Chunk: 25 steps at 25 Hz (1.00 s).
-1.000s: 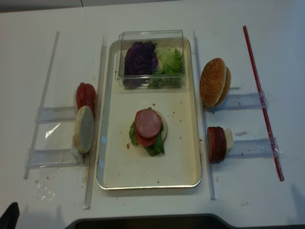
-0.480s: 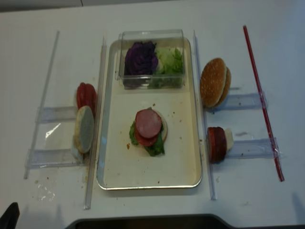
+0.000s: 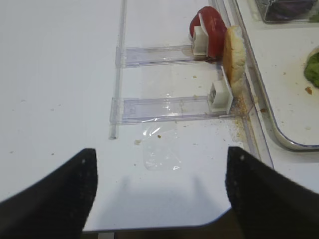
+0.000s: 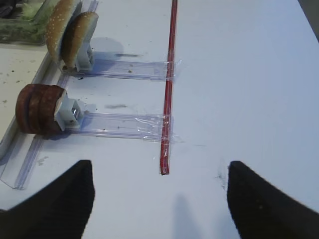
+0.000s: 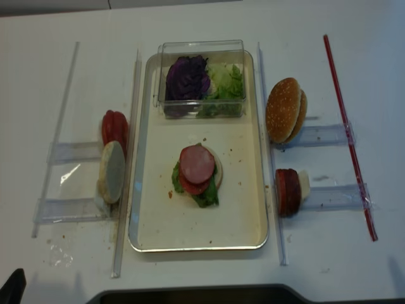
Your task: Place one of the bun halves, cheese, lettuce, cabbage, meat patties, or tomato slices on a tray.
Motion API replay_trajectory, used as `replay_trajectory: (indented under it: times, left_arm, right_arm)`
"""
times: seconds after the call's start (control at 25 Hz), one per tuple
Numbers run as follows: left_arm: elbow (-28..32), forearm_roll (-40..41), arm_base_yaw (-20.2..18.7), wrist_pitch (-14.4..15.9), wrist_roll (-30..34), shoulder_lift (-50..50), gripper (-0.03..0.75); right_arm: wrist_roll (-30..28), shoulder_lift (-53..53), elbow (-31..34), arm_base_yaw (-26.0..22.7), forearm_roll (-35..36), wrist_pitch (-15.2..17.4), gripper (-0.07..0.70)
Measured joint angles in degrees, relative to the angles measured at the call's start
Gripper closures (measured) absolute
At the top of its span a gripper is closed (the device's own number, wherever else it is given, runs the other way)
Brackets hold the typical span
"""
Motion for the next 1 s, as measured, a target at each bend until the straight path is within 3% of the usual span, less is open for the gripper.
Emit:
replay_trajectory:
  times: [1.0]
  left_arm:
    - [0.0,-0.7,0.0,0.0,0.0,0.0,0.223]
  right_arm:
    - [0.3,0.0,0.0,0.0,-0.1,0.1,0.069]
